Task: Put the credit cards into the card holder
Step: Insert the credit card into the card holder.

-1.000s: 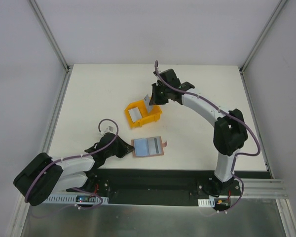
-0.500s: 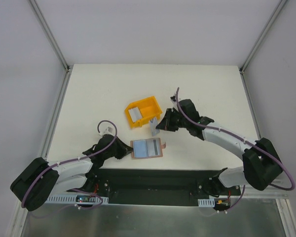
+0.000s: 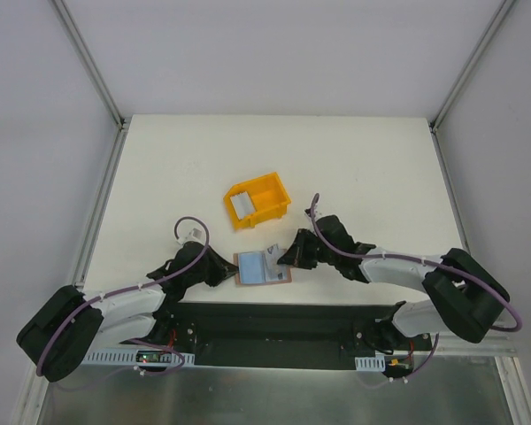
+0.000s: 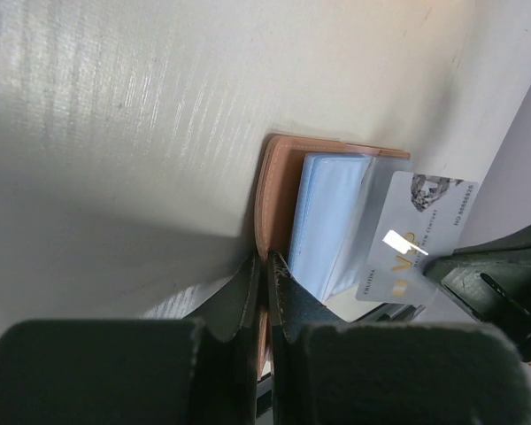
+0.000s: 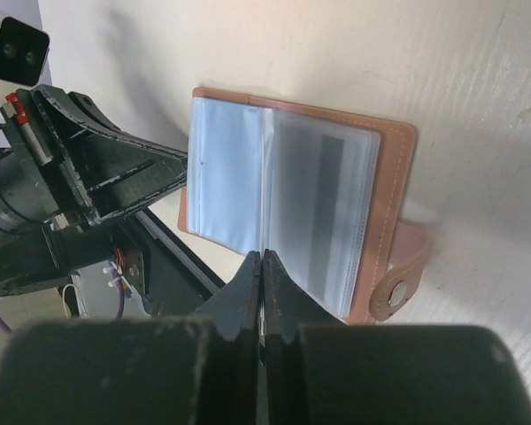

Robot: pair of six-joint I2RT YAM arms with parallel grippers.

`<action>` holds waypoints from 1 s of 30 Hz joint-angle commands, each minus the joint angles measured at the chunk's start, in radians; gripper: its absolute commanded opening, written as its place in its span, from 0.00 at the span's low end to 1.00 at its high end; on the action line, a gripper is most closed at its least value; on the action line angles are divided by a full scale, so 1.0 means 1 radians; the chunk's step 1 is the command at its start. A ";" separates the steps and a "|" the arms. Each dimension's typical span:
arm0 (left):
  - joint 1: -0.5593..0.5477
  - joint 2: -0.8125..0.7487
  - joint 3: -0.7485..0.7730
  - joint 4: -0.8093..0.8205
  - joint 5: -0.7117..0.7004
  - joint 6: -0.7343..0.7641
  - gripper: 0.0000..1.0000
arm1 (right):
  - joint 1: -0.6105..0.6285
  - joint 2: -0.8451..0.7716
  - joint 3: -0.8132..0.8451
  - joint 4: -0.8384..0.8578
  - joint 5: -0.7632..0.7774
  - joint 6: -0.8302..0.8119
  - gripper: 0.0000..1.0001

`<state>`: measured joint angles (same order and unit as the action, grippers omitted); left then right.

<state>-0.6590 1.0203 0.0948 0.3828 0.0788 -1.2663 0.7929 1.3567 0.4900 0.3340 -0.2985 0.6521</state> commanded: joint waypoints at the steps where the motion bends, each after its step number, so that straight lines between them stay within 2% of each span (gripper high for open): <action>1: 0.007 -0.009 -0.032 -0.114 -0.005 0.025 0.00 | 0.009 0.041 -0.028 0.186 0.016 0.046 0.00; 16: 0.006 0.011 -0.052 -0.102 -0.034 -0.033 0.00 | 0.034 0.193 -0.085 0.384 -0.008 0.113 0.00; 23: 0.006 0.015 -0.063 -0.094 -0.047 -0.051 0.00 | 0.054 0.228 -0.097 0.389 0.004 0.135 0.00; 30: 0.006 0.001 -0.073 -0.091 -0.056 -0.061 0.00 | 0.062 0.188 -0.134 0.379 0.061 0.129 0.00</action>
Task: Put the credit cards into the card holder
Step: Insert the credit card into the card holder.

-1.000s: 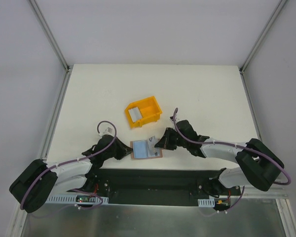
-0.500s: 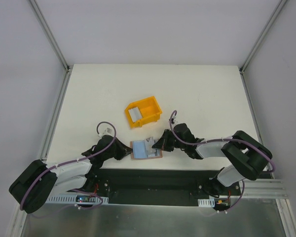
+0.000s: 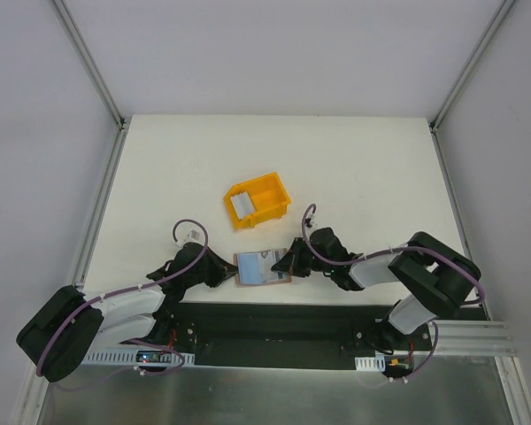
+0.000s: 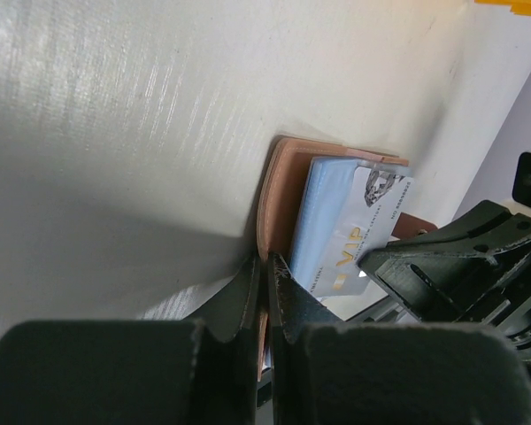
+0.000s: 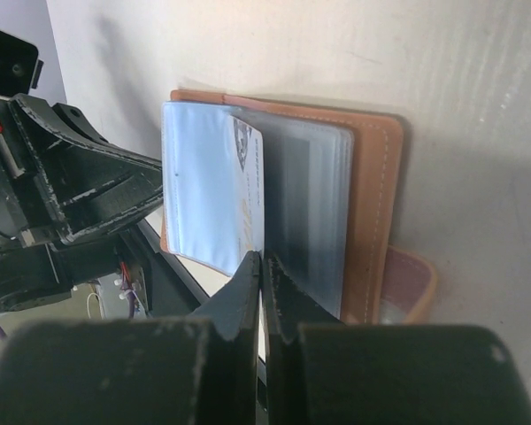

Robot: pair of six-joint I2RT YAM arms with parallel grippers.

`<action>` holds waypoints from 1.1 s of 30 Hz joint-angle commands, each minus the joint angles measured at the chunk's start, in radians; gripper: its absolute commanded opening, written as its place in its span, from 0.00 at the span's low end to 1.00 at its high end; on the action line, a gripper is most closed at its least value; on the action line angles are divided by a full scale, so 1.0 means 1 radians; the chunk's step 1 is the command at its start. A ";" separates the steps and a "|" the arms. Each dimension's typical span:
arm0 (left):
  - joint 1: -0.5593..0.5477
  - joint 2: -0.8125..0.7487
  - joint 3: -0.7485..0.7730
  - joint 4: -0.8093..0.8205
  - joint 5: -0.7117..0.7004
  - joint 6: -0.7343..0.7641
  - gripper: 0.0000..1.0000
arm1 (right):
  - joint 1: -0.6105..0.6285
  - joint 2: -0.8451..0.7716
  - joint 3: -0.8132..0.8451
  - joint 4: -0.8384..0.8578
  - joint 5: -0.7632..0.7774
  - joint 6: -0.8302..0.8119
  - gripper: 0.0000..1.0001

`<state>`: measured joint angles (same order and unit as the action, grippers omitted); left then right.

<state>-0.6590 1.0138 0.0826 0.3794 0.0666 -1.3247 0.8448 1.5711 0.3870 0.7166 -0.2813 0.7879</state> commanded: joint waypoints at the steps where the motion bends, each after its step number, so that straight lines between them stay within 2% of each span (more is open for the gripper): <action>1: 0.006 0.005 -0.063 -0.086 -0.045 -0.002 0.00 | 0.011 -0.032 -0.033 -0.018 0.050 -0.018 0.00; 4: 0.006 0.000 -0.063 -0.086 -0.045 -0.001 0.00 | 0.010 -0.042 -0.031 -0.063 0.060 -0.039 0.00; 13: 0.006 0.006 -0.058 -0.085 -0.040 0.009 0.00 | 0.011 0.053 0.023 -0.063 0.016 -0.042 0.00; 24: 0.006 0.008 -0.055 -0.086 -0.037 0.010 0.00 | 0.011 0.063 0.039 -0.068 0.045 -0.046 0.00; 33: 0.006 0.002 -0.061 -0.077 -0.042 -0.002 0.00 | 0.071 0.095 0.043 -0.036 0.051 0.082 0.01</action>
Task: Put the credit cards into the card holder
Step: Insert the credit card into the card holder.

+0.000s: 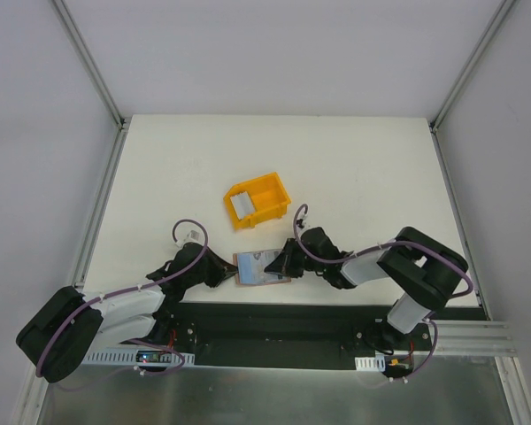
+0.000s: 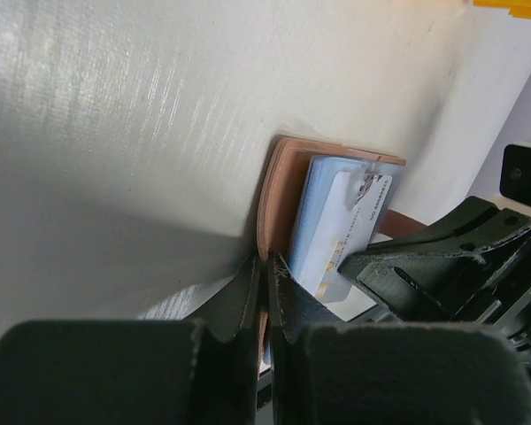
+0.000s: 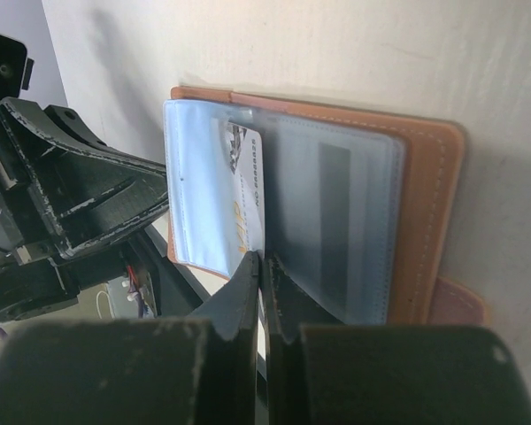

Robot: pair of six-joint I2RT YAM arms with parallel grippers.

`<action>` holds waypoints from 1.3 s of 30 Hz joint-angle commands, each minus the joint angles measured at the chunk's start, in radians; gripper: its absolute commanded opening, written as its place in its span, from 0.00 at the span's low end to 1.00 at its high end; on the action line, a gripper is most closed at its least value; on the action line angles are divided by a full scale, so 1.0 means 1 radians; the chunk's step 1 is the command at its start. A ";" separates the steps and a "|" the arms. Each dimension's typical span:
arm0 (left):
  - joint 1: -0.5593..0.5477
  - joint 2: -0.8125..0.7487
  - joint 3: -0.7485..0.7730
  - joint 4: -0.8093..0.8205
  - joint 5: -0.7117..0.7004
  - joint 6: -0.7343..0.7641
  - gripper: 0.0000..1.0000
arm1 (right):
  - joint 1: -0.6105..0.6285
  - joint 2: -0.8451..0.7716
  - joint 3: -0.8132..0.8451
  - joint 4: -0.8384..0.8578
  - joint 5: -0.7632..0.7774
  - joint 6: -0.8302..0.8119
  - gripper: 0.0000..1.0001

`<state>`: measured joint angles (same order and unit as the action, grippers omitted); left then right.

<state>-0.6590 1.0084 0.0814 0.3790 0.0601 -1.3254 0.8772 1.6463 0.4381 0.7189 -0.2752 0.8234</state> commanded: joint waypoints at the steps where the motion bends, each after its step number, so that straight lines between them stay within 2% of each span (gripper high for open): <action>1: 0.006 0.007 -0.060 -0.075 -0.036 -0.001 0.00 | 0.045 0.020 -0.015 -0.027 0.057 0.062 0.02; 7: 0.006 0.006 -0.057 -0.075 -0.040 0.003 0.00 | 0.060 0.030 0.021 -0.026 0.047 0.051 0.09; 9: 0.004 0.007 -0.057 -0.075 -0.039 0.003 0.00 | 0.052 0.001 0.017 -0.054 0.073 0.028 0.18; 12: 0.007 0.001 -0.065 -0.075 -0.039 0.005 0.00 | 0.043 -0.064 0.042 -0.184 0.116 -0.050 0.31; 16: 0.006 -0.004 -0.065 -0.078 -0.042 0.012 0.00 | 0.045 -0.108 0.106 -0.381 0.159 -0.134 0.40; 27: 0.006 0.010 -0.051 -0.081 -0.039 0.028 0.00 | 0.094 -0.029 0.255 -0.502 0.130 -0.211 0.41; 34: 0.006 0.012 -0.046 -0.078 -0.042 0.029 0.00 | 0.138 -0.023 0.349 -0.593 0.146 -0.245 0.40; 39: 0.004 0.016 -0.045 -0.078 -0.042 0.032 0.00 | 0.140 -0.008 0.379 -0.596 0.145 -0.276 0.36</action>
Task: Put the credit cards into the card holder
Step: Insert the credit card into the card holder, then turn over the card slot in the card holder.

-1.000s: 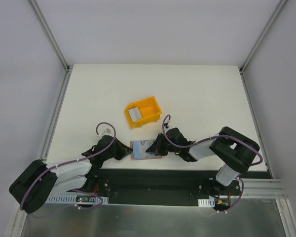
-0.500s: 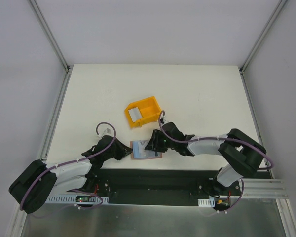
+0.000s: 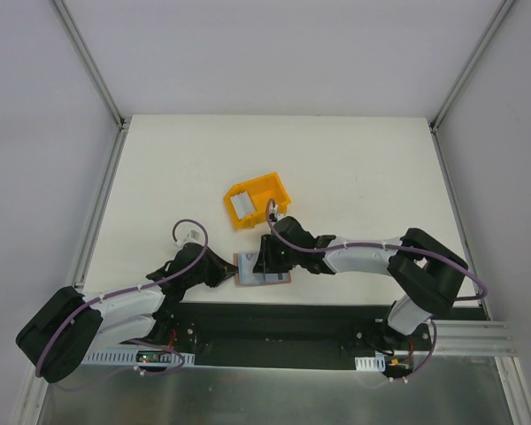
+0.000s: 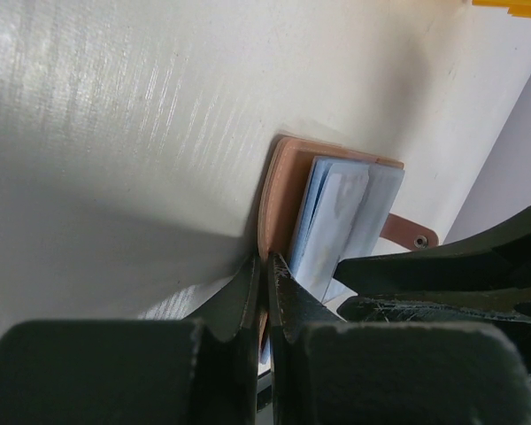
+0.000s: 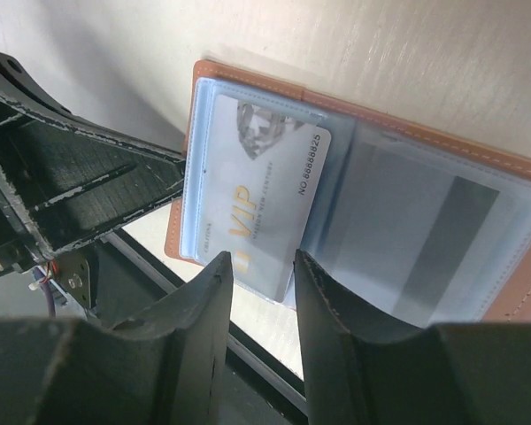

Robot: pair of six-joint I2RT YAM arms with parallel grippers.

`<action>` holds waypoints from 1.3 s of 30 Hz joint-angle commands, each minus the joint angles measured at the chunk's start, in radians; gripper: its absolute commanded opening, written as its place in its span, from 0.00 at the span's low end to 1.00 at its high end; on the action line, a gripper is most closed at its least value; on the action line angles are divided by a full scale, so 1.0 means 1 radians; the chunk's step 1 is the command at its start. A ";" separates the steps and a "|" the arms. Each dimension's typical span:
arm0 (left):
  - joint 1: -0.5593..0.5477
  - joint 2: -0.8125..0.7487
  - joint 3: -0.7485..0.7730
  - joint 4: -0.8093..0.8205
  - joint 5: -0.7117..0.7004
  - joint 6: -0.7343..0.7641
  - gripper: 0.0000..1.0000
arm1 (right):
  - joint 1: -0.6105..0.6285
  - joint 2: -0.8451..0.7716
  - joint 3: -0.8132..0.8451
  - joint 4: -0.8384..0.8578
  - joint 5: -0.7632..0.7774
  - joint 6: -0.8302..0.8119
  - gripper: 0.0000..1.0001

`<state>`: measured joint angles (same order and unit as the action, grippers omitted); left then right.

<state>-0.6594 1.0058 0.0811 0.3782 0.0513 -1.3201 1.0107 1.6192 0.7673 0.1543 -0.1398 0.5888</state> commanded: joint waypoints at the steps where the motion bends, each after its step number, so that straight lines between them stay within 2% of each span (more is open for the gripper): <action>1: 0.006 0.017 -0.046 -0.075 -0.031 0.028 0.00 | 0.006 0.027 0.055 -0.033 0.008 -0.046 0.36; 12: 0.004 0.007 -0.046 -0.073 -0.025 0.042 0.00 | 0.008 0.039 0.064 -0.067 0.029 -0.070 0.35; 16: 0.006 -0.010 -0.044 -0.085 -0.030 0.050 0.00 | 0.006 0.027 0.066 -0.075 0.036 -0.078 0.32; 25: 0.006 -0.052 -0.043 -0.117 -0.036 0.065 0.00 | 0.014 -0.038 0.092 -0.209 0.124 -0.138 0.41; 36: 0.006 -0.099 -0.020 -0.124 -0.007 0.099 0.00 | 0.065 0.007 0.208 -0.286 0.132 -0.167 0.45; 39: 0.006 -0.108 -0.015 -0.124 0.001 0.107 0.00 | 0.080 0.019 0.230 -0.286 0.134 -0.165 0.51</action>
<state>-0.6594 0.9085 0.0696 0.3042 0.0479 -1.2572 1.0702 1.6192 0.9409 -0.1005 -0.0292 0.4404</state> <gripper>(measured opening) 0.008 0.474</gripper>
